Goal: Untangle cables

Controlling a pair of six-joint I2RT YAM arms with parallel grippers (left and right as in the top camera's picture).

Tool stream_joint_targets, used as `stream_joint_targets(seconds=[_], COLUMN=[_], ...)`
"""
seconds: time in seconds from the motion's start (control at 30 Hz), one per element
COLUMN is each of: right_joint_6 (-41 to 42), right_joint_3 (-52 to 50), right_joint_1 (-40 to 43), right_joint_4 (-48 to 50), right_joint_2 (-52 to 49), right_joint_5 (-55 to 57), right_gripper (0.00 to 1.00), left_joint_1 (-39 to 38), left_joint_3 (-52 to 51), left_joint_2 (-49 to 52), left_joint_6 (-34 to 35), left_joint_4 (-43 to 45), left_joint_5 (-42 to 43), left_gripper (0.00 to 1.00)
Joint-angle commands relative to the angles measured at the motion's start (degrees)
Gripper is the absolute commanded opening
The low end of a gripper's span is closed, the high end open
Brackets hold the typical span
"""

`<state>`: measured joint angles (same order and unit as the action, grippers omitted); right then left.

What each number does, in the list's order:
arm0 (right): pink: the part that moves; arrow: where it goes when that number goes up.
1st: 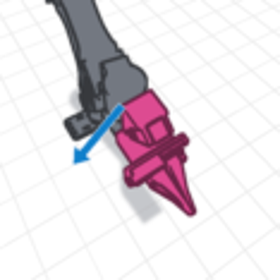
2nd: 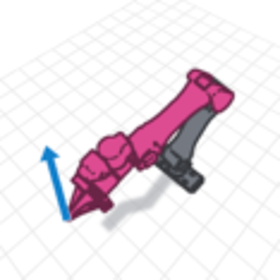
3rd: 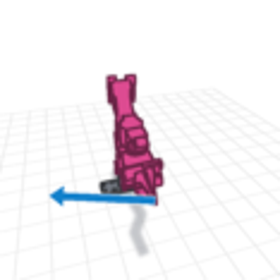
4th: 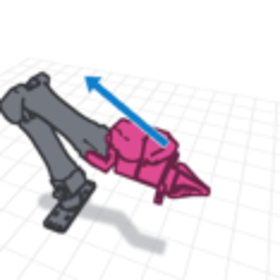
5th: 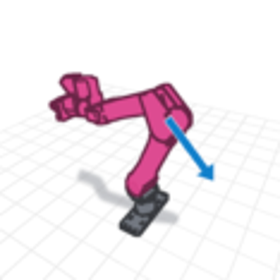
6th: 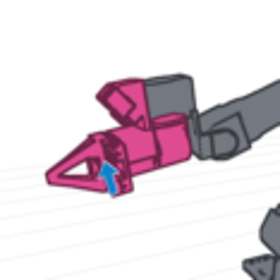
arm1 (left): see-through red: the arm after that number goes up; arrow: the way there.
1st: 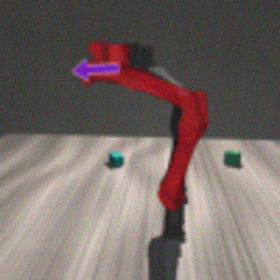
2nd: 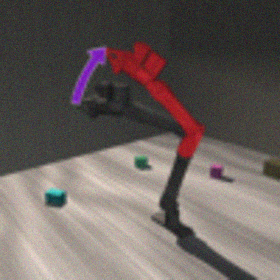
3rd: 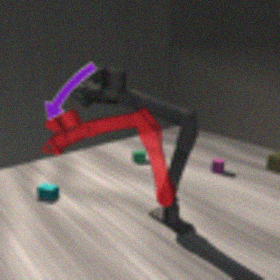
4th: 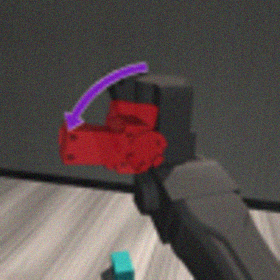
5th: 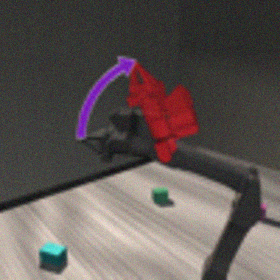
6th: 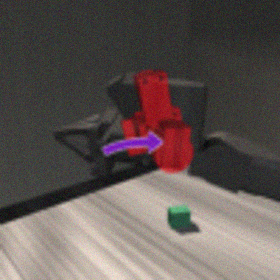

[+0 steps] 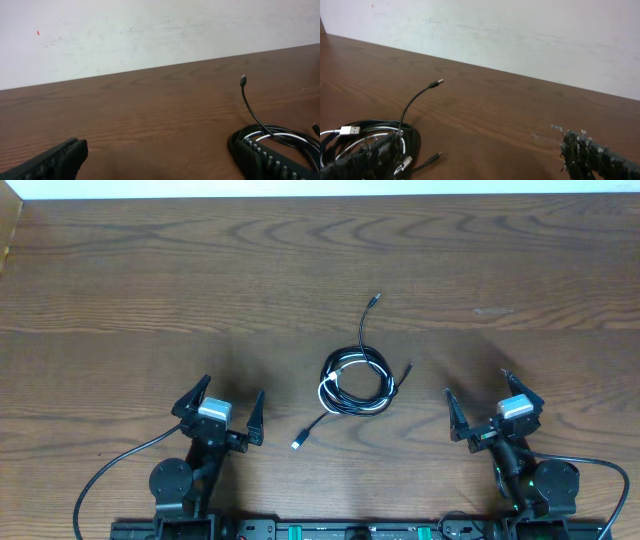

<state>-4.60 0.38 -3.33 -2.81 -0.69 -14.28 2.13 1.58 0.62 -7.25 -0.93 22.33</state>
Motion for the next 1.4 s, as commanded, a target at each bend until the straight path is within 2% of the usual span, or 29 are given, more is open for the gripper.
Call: stream_joint_targets(seconds=[0.0, 0.5, 0.77, 0.93, 1.1, 1.3, 1.37], right_joint_6=[-0.37, -0.02, 2.14, 6.67, 8.00, 8.00, 7.93], right_joint_3=[-0.07, -0.07, 1.97, 10.99, 24.96, 46.75, 53.90], right_joint_1=[0.31, 0.28, 0.28, 0.28, 0.28, 0.28, 0.28], right_joint_4=[-0.42, -0.35, 2.25, -2.16, -13.49, -29.20, -37.05], right_joint_2=[0.35, 0.35, 0.35, -0.66, -6.95, -22.25, -28.46], right_joint_5=[0.61, 0.02, -5.35, -5.20, -5.22, -5.25, -5.66], right_gripper=[0.99, 0.99, 0.99, 0.99, 0.99, 0.99, 0.99], left_joint_1=[-0.22, -0.22, -0.22, -0.22, -0.22, -0.22, -0.22], left_joint_3=[-1.33, -1.33, -0.07, 7.58, 18.58, 37.68, 44.61], left_joint_2=[-0.28, -0.28, -0.28, 0.04, 4.44, 18.51, 24.57], left_joint_6=[0.94, 0.94, 2.32, 8.50, 16.00, 24.22, 24.74], left_joint_4=[-1.44, -1.44, -1.44, -1.88, -3.98, -13.75, -19.19], left_joint_5=[0.13, 0.15, 2.75, 2.73, 5.90, 9.51, 14.12], left_gripper=[0.98, 0.98, 0.98, 0.98, 0.98, 0.98, 0.98])
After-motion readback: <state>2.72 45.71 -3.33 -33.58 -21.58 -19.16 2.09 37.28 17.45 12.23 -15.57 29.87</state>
